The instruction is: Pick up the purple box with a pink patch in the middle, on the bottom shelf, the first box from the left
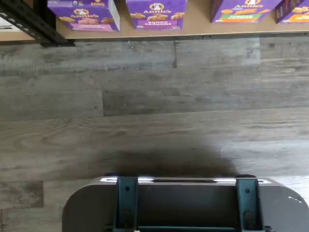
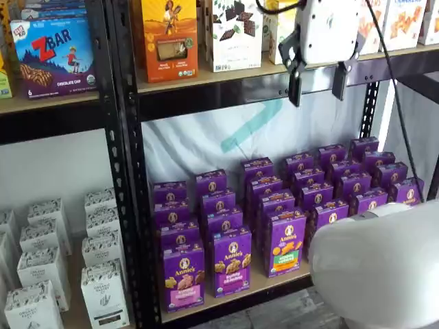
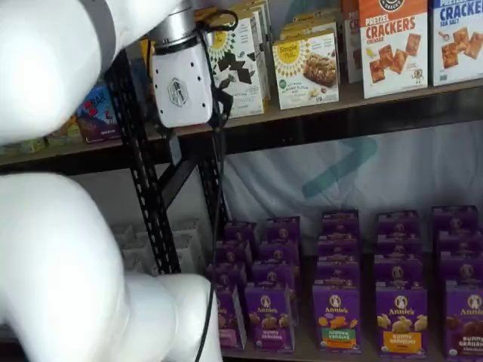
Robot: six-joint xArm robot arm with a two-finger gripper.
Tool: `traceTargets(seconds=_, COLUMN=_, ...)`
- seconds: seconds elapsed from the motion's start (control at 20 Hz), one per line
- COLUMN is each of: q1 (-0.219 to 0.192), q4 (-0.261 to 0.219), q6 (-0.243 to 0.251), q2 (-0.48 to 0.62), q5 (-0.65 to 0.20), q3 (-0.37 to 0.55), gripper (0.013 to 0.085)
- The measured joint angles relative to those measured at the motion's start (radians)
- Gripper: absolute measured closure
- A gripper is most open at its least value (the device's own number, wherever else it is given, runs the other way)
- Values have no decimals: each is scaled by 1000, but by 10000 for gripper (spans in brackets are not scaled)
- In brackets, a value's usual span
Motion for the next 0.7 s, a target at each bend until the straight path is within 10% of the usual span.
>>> traceTargets(seconds=0.7, q1=77, q4=-5, q6=69, q2=-27, q5=-336, q3=322, gripper=130)
